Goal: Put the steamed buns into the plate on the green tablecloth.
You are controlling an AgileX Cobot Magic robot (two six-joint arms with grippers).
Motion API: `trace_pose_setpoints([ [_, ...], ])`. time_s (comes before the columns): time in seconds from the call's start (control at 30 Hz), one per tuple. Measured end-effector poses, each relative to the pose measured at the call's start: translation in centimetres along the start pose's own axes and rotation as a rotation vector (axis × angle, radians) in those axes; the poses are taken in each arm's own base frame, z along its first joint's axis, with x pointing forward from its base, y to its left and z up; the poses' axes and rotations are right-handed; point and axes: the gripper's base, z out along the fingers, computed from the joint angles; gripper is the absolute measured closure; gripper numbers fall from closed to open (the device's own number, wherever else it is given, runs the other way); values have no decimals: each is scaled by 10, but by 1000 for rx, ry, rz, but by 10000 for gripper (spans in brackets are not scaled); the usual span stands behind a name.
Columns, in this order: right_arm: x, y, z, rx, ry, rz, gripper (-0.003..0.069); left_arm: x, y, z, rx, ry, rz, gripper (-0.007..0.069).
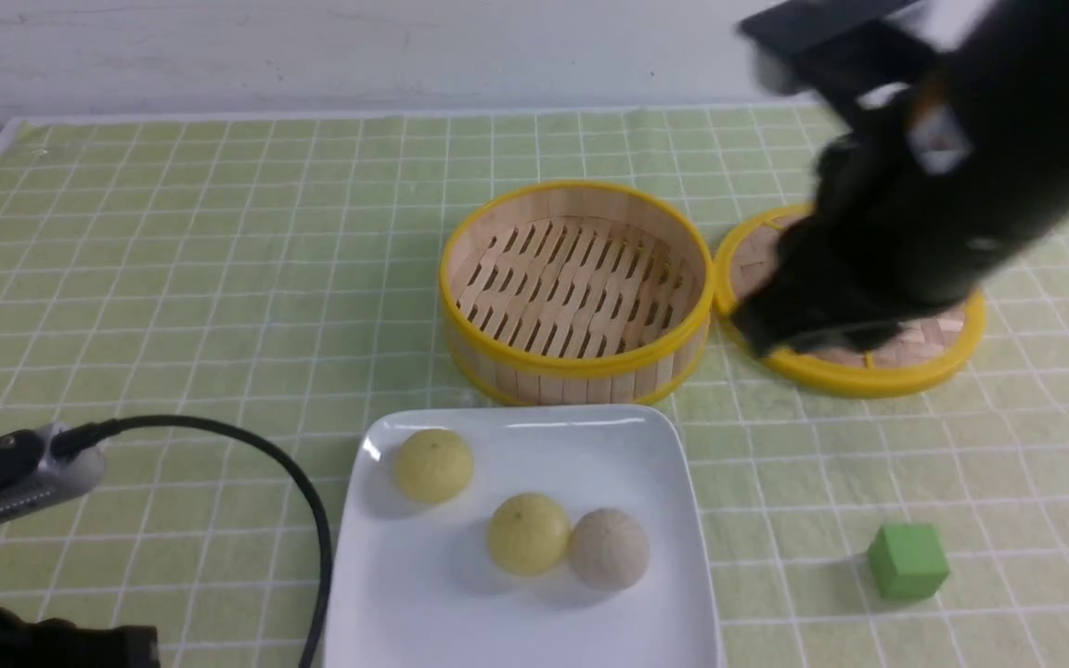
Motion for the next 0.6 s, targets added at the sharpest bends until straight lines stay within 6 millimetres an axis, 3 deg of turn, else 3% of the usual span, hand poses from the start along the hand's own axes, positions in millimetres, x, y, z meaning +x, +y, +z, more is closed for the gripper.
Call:
trace_pose_setpoints([
  [0.03, 20, -4, -11, -6, -2, 6, 632, 0, 0, 0, 0, 0, 0, 541],
  [0.1, 53, -11, -24, -33, -71, 22, 668, 0, 0, 0, 0, 0, 0, 537],
  [0.17, 95, -17, -11, -81, -229, 38, 673, 0, 0, 0, -1, -1, 1, 533],
  [0.2, 102, -18, -12, -109, -332, 41, 673, 0, 0, 0, -1, -1, 1, 533],
  [0.3, 133, -19, 13, -173, -506, 50, 673, 0, 0, 0, -2, -1, 2, 533],
  [0.4, 143, -19, 26, -193, -558, 42, 673, -1, 0, 0, -5, -13, 5, 533],
  [0.6, 135, -17, 24, -191, -672, -30, 673, -3, 2, 0, -22, -28, 22, 531],
])
